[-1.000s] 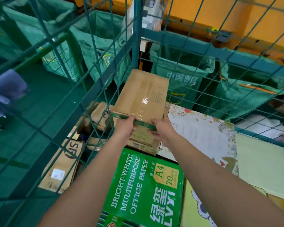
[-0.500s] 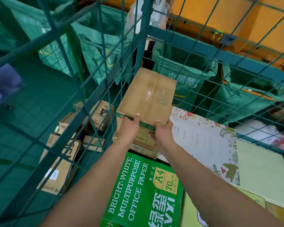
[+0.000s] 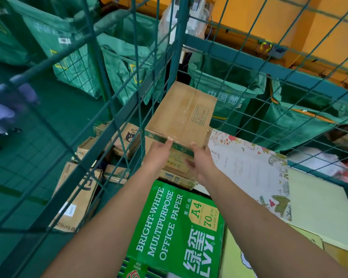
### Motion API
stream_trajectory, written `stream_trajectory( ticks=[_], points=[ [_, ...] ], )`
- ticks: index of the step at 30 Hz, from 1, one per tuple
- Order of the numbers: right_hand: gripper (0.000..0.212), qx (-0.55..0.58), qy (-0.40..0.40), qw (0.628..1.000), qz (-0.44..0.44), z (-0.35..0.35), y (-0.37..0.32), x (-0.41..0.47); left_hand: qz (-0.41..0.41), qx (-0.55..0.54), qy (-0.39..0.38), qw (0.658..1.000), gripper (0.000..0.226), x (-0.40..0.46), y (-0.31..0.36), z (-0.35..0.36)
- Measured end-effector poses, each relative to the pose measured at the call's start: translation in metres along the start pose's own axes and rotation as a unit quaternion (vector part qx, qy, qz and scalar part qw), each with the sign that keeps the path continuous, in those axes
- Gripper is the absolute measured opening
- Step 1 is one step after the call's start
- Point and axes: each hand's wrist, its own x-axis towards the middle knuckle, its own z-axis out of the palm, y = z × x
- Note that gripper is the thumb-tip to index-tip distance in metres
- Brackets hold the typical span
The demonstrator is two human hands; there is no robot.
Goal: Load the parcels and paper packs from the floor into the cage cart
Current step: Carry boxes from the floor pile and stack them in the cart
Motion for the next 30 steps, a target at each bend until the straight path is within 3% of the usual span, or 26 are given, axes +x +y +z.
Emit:
stream_trajectory(
  ticks=[3,9,14,25,30],
  points=[
    [0.065,-0.016,-0.016,1.0,0.016,-0.012,0.021,-0.028,-0.022,-0.034,-0.005,0.999,0.064,-0.024,-0.035,0.001],
    [0.037,-0.056,-0.068,0.993,0.075,-0.034,0.066,-0.112,-0.012,-0.093,0.046,0.995,0.023,-0.109,-0.101,-0.004],
    [0.035,-0.069,-0.13,0.983,0.107,-0.058,0.12,-0.186,-0.024,-0.136,0.096,0.986,0.036,-0.201,-0.159,-0.011],
    [0.03,-0.107,-0.239,0.949,0.173,-0.124,0.246,-0.32,-0.04,-0.199,0.206,0.957,0.009,-0.398,-0.292,-0.005],
    [0.016,-0.163,-0.302,0.914,0.219,-0.123,0.306,-0.378,-0.076,-0.246,0.287,0.923,0.008,-0.481,-0.35,-0.015]
  ],
)
